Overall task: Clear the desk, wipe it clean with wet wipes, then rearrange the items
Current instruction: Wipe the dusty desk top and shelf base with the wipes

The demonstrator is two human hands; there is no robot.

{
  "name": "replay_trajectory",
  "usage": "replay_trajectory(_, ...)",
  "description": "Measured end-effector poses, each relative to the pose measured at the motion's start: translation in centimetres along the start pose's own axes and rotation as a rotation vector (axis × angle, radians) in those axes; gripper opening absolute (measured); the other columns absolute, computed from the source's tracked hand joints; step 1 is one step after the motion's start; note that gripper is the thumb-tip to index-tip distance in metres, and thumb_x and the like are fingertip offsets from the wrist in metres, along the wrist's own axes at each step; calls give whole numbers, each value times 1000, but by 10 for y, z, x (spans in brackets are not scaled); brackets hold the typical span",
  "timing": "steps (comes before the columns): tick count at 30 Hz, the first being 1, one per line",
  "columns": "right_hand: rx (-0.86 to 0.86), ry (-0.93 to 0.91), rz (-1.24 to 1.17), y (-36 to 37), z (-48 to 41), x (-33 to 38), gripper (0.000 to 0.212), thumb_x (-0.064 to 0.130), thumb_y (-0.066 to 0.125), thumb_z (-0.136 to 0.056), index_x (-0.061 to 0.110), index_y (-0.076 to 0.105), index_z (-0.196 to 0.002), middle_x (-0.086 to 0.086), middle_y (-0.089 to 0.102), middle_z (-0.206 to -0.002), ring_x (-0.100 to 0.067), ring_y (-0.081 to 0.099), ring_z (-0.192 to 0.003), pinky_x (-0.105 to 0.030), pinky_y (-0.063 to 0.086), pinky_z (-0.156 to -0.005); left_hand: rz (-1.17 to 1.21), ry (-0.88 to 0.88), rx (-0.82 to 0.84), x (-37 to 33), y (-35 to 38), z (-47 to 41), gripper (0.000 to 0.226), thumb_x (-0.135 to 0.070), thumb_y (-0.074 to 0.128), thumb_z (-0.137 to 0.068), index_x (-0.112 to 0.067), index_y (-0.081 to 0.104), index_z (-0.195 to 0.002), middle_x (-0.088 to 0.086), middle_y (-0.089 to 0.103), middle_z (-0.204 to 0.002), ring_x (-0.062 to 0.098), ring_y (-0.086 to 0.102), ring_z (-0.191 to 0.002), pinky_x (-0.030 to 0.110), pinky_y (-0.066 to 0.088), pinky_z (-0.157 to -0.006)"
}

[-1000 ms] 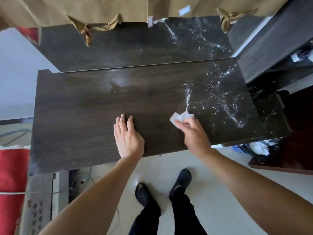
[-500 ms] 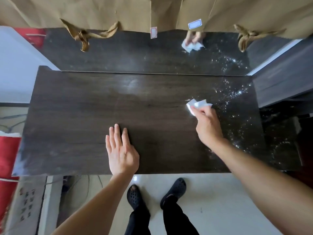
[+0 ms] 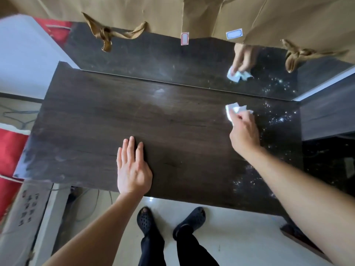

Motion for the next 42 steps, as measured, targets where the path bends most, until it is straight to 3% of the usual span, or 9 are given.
replay_trajectory(3, -20, 203, 74, -6, -20, -1, 57, -12, 47, -75, 7, 49, -128, -26, 44, -120, -40, 41, -108, -42, 42, -84, -2, 7, -4, 0, -1, 0, 52, -14, 35, -82, 1, 49, -130, 23, 34, -148, 39, 24, -139, 47, 16, -116)
replay_trajectory(10, 261, -524, -96, 30, 81, 104, 49, -6, 56, -74, 18, 60, -116, -7, 53, -94, -28, 52, -88, -37, 47, -68, -6, -7, 5, 0, -1, -1, 51, -13, 36, -82, 0, 50, -129, 22, 36, -147, 38, 25, -140, 48, 17, -115)
replay_trajectory(12, 167, -385, -89, 15, 43, 69, 28, 9, 54, -87, 24, 64, -108, -3, 53, -96, -21, 48, -91, -33, 42, -75, -5, -6, 3, 0, -1, -1, 52, -14, 35, -82, 0, 50, -129, 22, 36, -146, 38, 25, -140, 48, 17, -116)
replay_trajectory(18, -47, 205, 152, -2, -53, 16, 54, -3, 49, -81, 10, 43, -133, -22, 44, -119, -40, 44, -105, -46, 42, -89, -10, 0, -3, 1, 0, -2, 50, -13, 36, -84, -1, 49, -130, 22, 36, -147, 37, 23, -141, 47, 15, -117)
replay_trajectory(22, 109, -211, 92, 40, -48, 112, 67, -3, 50, -79, 24, 37, -139, -12, 44, -119, -33, 43, -104, -41, 41, -87, -4, 6, -1, 0, 0, -1, 49, -13, 37, -84, -1, 50, -130, 21, 36, -147, 36, 24, -141, 47, 15, -117)
replay_trajectory(26, 102, -219, 20, 34, -50, 108, 66, -10, 47, -76, 27, 50, -129, -8, 46, -106, -29, 43, -97, -43, 43, -84, -11, 6, 11, 0, 0, -2, 50, -15, 36, -84, -1, 49, -130, 22, 36, -147, 37, 25, -140, 45, 13, -117)
replay_trajectory(34, 266, -876, -47, 34, 158, 104, 53, -2, 46, -82, 28, 57, -124, -1, 53, -93, -19, 48, -79, -30, 35, -67, -5, 12, 49, 1, 1, -1, 52, -16, 33, -84, 1, 49, -131, 23, 35, -147, 38, 25, -140, 47, 15, -116)
replay_trajectory(40, -21, -107, -17, 10, 44, 26, 62, -17, 61, -69, 16, 62, -121, -11, 53, -96, -31, 49, -86, -42, 51, -65, 23, 18, 37, 1, 0, -2, 50, -15, 34, -85, 2, 51, -129, 24, 36, -146, 40, 26, -139, 48, 17, -115)
replay_trajectory(42, -51, -33, -30, 13, 44, 54, 60, -15, 57, -70, 15, 62, -122, -13, 53, -97, -35, 49, -88, -45, 50, -70, 28, 23, 40, 1, -1, -2, 49, -14, 34, -85, 1, 51, -129, 24, 36, -146, 40, 27, -139, 48, 17, -115)
Point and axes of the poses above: each hand's wrist, its own z-axis away from the middle knuckle, its own y-axis out of the palm, x = y × z, the point moved 7 cm from there along -z, towards the middle knuckle
